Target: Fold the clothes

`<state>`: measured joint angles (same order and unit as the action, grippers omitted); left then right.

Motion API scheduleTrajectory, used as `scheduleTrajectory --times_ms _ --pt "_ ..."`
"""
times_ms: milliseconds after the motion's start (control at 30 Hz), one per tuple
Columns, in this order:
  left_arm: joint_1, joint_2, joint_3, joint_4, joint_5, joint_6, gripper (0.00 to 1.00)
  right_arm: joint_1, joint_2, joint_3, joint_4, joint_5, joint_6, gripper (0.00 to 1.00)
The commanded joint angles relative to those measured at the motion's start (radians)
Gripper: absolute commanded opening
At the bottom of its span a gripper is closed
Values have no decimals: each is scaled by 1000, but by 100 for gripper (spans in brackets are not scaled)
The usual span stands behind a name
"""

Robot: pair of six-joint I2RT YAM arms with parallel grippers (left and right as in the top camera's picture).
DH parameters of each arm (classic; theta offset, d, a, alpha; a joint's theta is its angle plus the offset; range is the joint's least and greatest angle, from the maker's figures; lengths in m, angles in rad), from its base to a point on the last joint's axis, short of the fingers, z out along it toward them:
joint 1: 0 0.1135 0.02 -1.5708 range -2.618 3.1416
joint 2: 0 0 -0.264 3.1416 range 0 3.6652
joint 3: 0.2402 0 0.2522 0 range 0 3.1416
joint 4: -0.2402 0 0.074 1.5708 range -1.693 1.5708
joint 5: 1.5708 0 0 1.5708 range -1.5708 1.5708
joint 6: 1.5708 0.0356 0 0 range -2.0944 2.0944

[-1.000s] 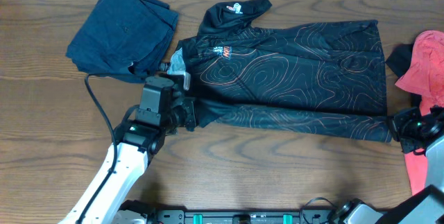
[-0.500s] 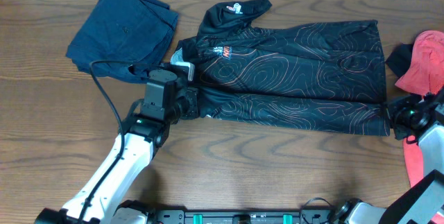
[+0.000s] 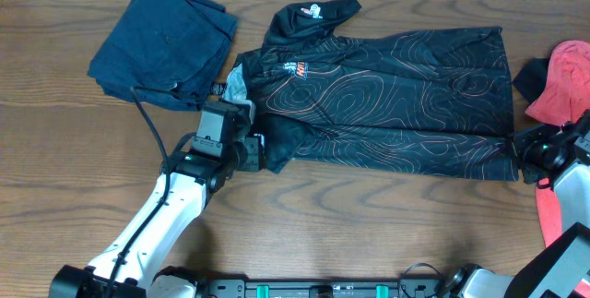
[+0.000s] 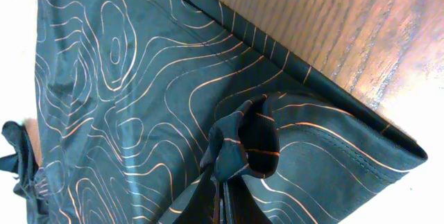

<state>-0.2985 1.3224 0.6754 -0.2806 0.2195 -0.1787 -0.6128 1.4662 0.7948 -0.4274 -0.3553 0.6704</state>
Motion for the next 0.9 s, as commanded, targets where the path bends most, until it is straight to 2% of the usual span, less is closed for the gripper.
scheduleTrajectory --times_ms 0,133,333,400,500,633,867 --pt "-2 21 5 -30 -19 10 55 8 5 9 1 19 10 1" --pt "-2 58 -11 -39 27 10 54 10 5 9 0 19 10 1" --pt "-2 150 -11 17 39 -10 20 10 5 9 0 19 10 1" --pt "-2 164 -11 39 97 -13 8 10 5 9 -2 19 10 1" --pt "0 137 15 41 182 -27 6 10 5 9 -1 19 10 1" --pt "1 58 92 32 178 -62 6 10 5 9 0 19 10 1" --pt "1 40 147 113 -21 -8 6 10 5 9 1 19 10 1"
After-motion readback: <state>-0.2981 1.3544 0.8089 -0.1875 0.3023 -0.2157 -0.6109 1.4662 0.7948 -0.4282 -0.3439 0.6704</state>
